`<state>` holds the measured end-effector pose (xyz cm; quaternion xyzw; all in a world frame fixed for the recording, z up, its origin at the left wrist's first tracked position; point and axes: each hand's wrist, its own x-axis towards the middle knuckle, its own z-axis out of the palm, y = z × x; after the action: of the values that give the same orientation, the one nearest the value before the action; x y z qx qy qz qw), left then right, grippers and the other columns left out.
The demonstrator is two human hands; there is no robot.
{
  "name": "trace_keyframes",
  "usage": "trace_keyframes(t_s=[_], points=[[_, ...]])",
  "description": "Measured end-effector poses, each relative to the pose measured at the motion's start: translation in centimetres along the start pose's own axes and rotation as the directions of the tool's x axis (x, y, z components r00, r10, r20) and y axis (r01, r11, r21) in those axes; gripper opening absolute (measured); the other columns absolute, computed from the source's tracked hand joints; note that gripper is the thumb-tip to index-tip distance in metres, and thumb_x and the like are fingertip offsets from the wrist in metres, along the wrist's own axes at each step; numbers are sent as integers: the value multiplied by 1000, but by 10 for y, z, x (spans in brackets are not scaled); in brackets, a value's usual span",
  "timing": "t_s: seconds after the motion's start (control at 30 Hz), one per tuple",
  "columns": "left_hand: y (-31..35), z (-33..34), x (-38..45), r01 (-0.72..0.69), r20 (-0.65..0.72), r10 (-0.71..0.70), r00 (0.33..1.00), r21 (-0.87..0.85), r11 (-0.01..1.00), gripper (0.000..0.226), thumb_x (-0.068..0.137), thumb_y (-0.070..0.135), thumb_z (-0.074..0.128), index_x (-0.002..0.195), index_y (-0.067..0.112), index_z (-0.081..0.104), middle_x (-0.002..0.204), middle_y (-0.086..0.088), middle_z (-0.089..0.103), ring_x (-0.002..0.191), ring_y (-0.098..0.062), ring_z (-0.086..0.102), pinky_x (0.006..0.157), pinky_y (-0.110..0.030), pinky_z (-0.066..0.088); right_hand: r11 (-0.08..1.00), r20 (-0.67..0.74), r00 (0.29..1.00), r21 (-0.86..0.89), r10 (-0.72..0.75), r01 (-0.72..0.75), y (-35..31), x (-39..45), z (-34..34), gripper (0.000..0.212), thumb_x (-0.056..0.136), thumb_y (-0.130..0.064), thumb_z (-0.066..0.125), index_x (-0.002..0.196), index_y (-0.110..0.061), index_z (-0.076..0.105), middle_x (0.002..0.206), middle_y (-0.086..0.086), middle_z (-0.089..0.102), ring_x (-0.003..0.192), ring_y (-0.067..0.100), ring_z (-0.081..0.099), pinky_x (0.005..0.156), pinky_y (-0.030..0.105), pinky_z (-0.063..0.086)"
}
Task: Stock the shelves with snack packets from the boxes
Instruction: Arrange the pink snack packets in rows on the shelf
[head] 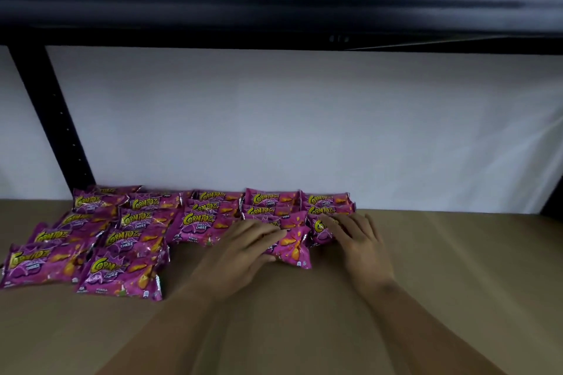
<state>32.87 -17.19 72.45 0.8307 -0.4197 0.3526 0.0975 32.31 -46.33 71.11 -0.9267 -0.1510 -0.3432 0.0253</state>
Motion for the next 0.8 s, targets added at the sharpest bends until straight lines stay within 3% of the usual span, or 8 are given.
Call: trace_keyframes(t_s=[0.1,0.17,0.27,0.37,0.43,0.6,0.73,0.8], points=[[-1,9,0,5,32,-6,999,36,999,50,92,31,70,139,20,57,135,6,59,119,-18,55,99,-36,48,1000,49,999,20,-2,1,4,0,9,91,61,9,69,143,-27,50,137,6,58,125,32,53,110,52,34],[-5,13,-2,41,53,-42,998,20,999,50,93,34,67,140,21,57,141,6,56,125,-18,53,100,-39,49,999,108,994,30,-17,14,3,-1,13,90,69,1,70,149,-28,41,150,6,47,140,30,43,116,49,20],[-8,18,-9,65,71,-68,995,41,997,51,97,47,54,142,23,55,150,7,49,137,-16,46,107,-41,45,998,120,992,49,-34,28,3,-5,19,58,99,-35,42,155,-26,28,161,6,28,150,27,22,119,45,10],[-5,20,-12,88,108,-92,990,44,995,57,102,57,38,145,23,51,156,6,40,147,-15,33,116,-39,33,999,153,988,18,-29,27,0,-6,20,58,105,-48,16,157,-24,22,163,8,19,152,28,13,119,44,7],[-4,22,-11,102,111,-107,988,47,994,56,104,54,31,146,22,49,156,3,40,149,-17,29,118,-38,27,999,140,989,-4,-49,50,1,-7,22,55,106,-42,16,157,-22,24,163,11,19,151,30,15,118,45,9],[6,18,-10,121,92,-125,988,52,991,54,105,51,32,145,20,51,158,0,38,150,-19,25,122,-37,20,999,70,997,33,-40,38,2,-6,20,58,96,-22,46,153,-21,35,160,11,29,149,30,24,118,43,14],[12,9,-11,130,18,-132,991,89,988,48,103,47,44,140,21,57,152,2,47,139,-22,42,112,-41,36,996,-54,997,74,-50,54,-3,-9,13,48,97,-30,43,139,-12,56,146,12,51,139,29,44,116,43,26],[13,7,-10,153,9,-154,988,86,985,43,102,44,47,136,21,61,142,2,54,127,-25,50,103,-43,44,994,-101,994,96,-49,58,-2,-11,13,40,95,-25,53,131,-9,63,138,10,58,134,30,49,113,44,37]])
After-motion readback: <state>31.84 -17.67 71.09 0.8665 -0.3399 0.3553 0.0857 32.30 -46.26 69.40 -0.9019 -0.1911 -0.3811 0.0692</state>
